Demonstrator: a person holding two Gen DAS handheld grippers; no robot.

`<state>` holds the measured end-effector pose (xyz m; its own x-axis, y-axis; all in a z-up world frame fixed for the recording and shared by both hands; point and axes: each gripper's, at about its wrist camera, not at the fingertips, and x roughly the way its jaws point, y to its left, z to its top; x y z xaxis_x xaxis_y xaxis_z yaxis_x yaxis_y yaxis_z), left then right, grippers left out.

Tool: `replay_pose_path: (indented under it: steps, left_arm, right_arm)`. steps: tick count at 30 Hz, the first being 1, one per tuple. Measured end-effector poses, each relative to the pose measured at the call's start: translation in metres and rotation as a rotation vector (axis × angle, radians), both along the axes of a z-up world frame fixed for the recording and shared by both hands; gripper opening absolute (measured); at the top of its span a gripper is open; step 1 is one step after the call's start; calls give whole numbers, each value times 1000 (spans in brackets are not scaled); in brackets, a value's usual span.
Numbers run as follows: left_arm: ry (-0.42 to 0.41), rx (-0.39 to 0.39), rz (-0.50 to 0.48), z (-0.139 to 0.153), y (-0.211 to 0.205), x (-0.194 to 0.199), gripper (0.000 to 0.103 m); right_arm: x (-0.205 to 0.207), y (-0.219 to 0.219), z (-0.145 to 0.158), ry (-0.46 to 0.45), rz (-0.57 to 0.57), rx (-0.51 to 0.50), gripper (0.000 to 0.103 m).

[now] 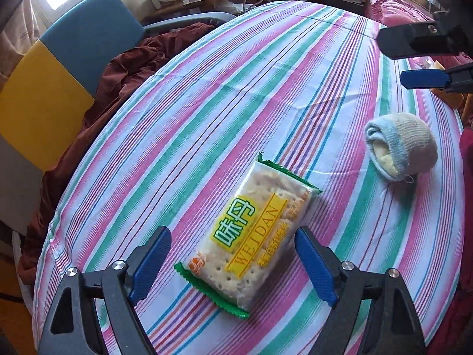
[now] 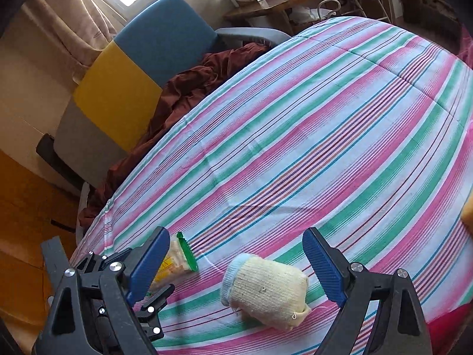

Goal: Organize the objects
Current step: 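Grasp the yellow-green WEIDAN cracker packet with the left tool, then grasp the white sock with the right tool while the left tool holds the WEIDAN packet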

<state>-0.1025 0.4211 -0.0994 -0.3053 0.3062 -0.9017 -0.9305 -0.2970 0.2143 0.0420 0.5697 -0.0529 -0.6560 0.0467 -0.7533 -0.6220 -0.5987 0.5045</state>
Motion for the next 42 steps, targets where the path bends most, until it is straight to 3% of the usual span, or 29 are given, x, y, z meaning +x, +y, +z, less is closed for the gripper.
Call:
replay_pose_path:
  steps: [4, 6, 8, 9, 18, 25, 28, 34, 36, 37, 39, 40, 42]
  left_arm:
    - [-70, 38, 45, -6, 4, -10, 87]
    - [-169, 84, 100, -8, -2, -18, 72]
    - [-159, 120, 158, -6, -11, -18, 50]
    - [-162, 132, 188, -4, -16, -17, 48]
    - [-153, 187, 346, -3, -63, 25, 48]
    - [-123, 259, 407, -1, -98, 69, 48]
    - [-109, 277, 403, -2, -109, 80, 48]
    - [-112, 306, 405, -2, -115, 83, 48]
    - [-108, 313, 406, -3, -115, 84, 48]
    - [-109, 318, 407, -4, -116, 84, 48]
    - [-112, 332, 410, -5, -118, 83, 48]
    - [-111, 336, 410, -5, -117, 84, 48]
    - [-110, 344, 411, -7, -117, 83, 48]
  right_arm:
    - [-1, 2, -1, -3, -3, -4, 92]
    - [1, 3, -1, -5, -10, -9, 92]
    - [1, 4, -2, -9, -16, -9, 92]
    - [1, 4, -2, -11, -17, -8, 92]
    - [-2, 6, -7, -48, -15, -11, 92]
    - [-15, -4, -22, -128, 81, -41, 92]
    - [-22, -12, -34, -216, 131, -42, 99]
    - [-33, -24, -47, -324, 213, -2, 99]
    - [-41, -35, -49, -379, 259, 62, 101]
    - [-42, -39, -48, -375, 278, 72, 99]
    - [-42, -40, -43, -352, 283, 104, 70]
    - [-41, -39, -41, -341, 278, 108, 65]
    - [-38, -37, -34, -292, 272, 122, 64]
